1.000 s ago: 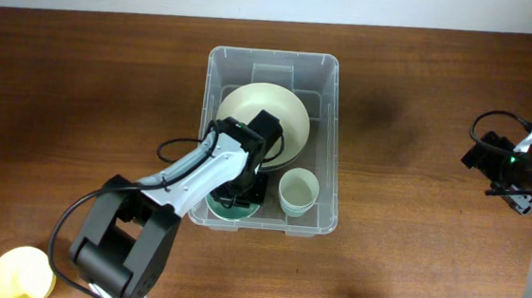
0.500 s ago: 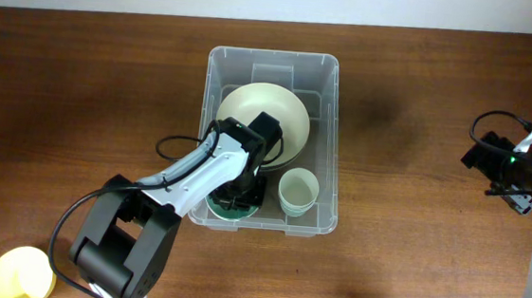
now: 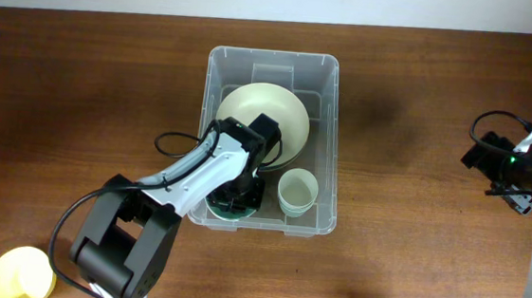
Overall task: Pack container
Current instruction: 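Lower the mint-green bowl onto the white cup and open the left gripper, then move the left gripper to the yellow bowl and grasp its rim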
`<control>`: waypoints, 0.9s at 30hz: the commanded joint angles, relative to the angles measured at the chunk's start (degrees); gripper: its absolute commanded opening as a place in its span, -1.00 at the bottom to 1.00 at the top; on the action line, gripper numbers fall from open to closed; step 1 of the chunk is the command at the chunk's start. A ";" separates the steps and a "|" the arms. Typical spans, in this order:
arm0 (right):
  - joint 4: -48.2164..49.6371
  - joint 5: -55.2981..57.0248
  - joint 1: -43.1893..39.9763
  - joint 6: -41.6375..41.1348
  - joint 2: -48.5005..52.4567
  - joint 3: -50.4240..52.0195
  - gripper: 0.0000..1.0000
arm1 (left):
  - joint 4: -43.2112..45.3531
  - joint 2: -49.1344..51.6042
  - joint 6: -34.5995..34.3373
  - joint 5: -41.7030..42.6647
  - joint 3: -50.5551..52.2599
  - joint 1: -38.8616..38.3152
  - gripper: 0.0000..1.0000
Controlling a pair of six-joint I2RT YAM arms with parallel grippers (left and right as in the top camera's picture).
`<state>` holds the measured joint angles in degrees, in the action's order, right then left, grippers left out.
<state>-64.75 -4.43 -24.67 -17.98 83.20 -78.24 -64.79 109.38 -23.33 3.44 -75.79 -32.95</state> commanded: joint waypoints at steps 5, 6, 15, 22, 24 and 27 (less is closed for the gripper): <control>-0.02 -0.31 -0.11 0.24 -1.09 -1.07 0.79 | -8.00 1.38 1.81 -6.54 -15.93 0.20 -0.82; 0.00 -0.31 -0.11 0.57 -1.09 -1.07 0.79 | -10.21 1.38 1.81 -8.13 -19.04 0.22 -0.70; 0.13 -0.28 -0.11 0.57 -1.09 -1.07 0.78 | -23.19 -6.27 1.68 -12.74 -37.66 8.94 0.19; 0.20 -0.31 -0.11 0.55 -1.09 -1.07 0.79 | -26.99 -25.73 -2.84 -15.34 -37.51 27.87 0.22; 0.20 -0.31 -0.11 0.55 -1.09 -1.07 0.79 | -27.85 -31.43 -3.23 -15.34 -35.91 34.77 0.48; 0.17 -0.35 -0.11 0.55 -1.09 -1.07 0.79 | -27.63 -37.70 -3.96 -15.45 -29.33 42.73 0.74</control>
<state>-64.73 -4.43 -24.67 -17.76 83.20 -78.24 -92.16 75.61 -25.71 -11.20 -111.15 2.94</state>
